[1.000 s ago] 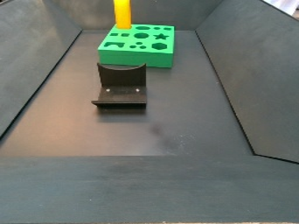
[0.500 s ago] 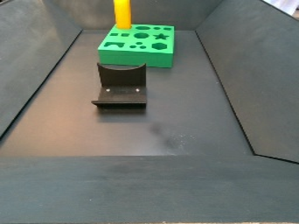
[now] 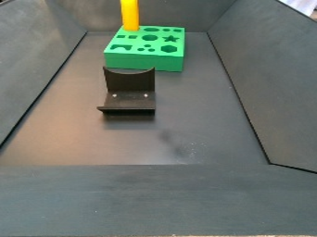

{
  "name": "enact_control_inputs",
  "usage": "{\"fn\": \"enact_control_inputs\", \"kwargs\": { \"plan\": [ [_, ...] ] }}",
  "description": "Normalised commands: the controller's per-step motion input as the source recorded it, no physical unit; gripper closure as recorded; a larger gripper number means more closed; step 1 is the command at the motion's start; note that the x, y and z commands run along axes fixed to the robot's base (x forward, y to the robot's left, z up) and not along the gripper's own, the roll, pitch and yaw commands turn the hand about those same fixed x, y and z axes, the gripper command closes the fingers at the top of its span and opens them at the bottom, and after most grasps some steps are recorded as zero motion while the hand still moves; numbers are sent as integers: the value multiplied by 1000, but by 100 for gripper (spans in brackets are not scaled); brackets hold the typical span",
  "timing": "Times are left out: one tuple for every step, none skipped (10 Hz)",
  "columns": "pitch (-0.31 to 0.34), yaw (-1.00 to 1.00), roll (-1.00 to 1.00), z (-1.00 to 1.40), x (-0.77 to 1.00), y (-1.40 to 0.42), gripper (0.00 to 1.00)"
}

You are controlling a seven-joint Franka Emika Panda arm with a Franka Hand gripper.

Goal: Pick up the double-square object. Move up. Move to above the board. Insert the double-square object.
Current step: Insert the double-square object.

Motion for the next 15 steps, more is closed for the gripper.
{"fn": "enact_control_inputs", "kwargs": {
  "plan": [
    [-59, 0, 60, -226, 1000, 0, 100],
    [-51, 0, 13, -137, 1000, 9, 100],
    [-73, 0, 91, -157, 1000, 0, 100],
    [-63, 0, 99, -174, 1000, 0, 100],
    [-49, 0, 99, -194, 1000, 0, 100],
    [-53, 0, 106, -197, 1000, 0, 100],
    [-54, 0, 106, -211, 1000, 0, 100],
    [-57, 0, 107, -217, 1000, 0, 100],
    [-60, 0, 107, -217, 1000, 0, 100],
    [-66, 0, 110, -217, 1000, 0, 100],
    [-66, 0, 114, -217, 1000, 0, 100],
    [-64, 0, 119, -229, 1000, 0, 100],
    [-59, 0, 130, -246, 1000, -9, 100],
    [-37, 0, 184, -343, 991, -169, 100],
    [-10, 0, 229, -423, 949, -271, 100]
  ]
}}
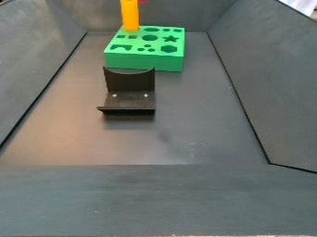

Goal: Pick up the double-square object. Move up. Move to above the board. Insert the double-square object.
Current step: Insert the double-square object.

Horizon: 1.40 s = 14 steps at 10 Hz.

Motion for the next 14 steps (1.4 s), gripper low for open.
{"fn": "enact_control_inputs", "kwargs": {
  "plan": [
    [0, 0, 300, -471, 869, -414, 100],
    [0, 0, 309, -483, 866, -423, 100],
    [0, 0, 314, -489, 866, -429, 100],
    [0, 0, 303, -529, 866, -423, 100],
    [0, 0, 277, -634, 834, -437, 100],
    [0, 0, 254, -749, 757, -340, 100],
    [0, 0, 209, -837, 609, -226, 100],
    [59, -171, 30, -300, 600, 0, 100],
    [14, 0, 14, 0, 34, 0, 100],
    [0, 0, 34, -540, 37, -29, 100],
    [-23, 91, 84, -803, 20, 0, 100],
    [-1, 63, 0, -500, 0, 0, 100],
    [0, 0, 0, -29, 0, -11, 100],
    [0, 0, 0, -371, 0, 0, 100]
  ]
}}
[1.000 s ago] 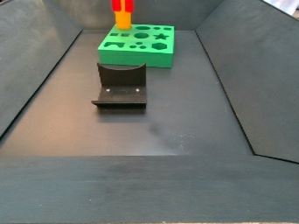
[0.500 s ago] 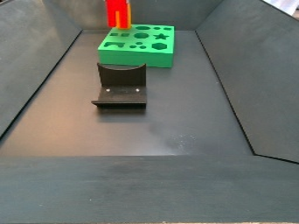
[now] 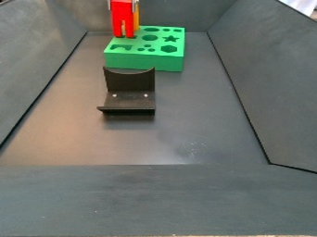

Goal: Pick up the double-square object. Move up. Move to above the board. Insert the double-square object.
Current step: Insert the double-square object.

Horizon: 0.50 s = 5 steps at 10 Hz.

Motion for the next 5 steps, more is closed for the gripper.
{"fn": "enact_control_inputs", "kwargs": {
  "plan": [
    [0, 0, 70, -503, -126, 206, 100],
    [0, 40, 143, -229, -240, 83, 100],
    [33, 0, 10, -11, 0, 0, 100],
    [14, 0, 66, -106, -17, 0, 100],
    [0, 0, 31, -251, -74, 0, 100]
  ]
}}
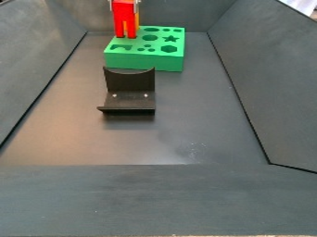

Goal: Pick up the double-square object. Move up. Move to above the board. Insert the double-square object.
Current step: Insert the double-square object.

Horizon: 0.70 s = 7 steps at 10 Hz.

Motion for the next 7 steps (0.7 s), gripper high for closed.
{"fn": "enact_control_inputs", "kwargs": {
  "plan": [
    [0, 83, 40, -286, -26, 66, 100],
    [0, 120, 83, -371, 0, 163, 100],
    [36, 31, 127, -317, 0, 11, 100],
    [126, 0, 79, -86, 0, 0, 100],
    [79, 0, 81, -103, -23, 0, 100],
    [60, 0, 91, -171, -94, 0, 100],
    [43, 0, 111, -223, -103, 0, 100]
  ]
}}
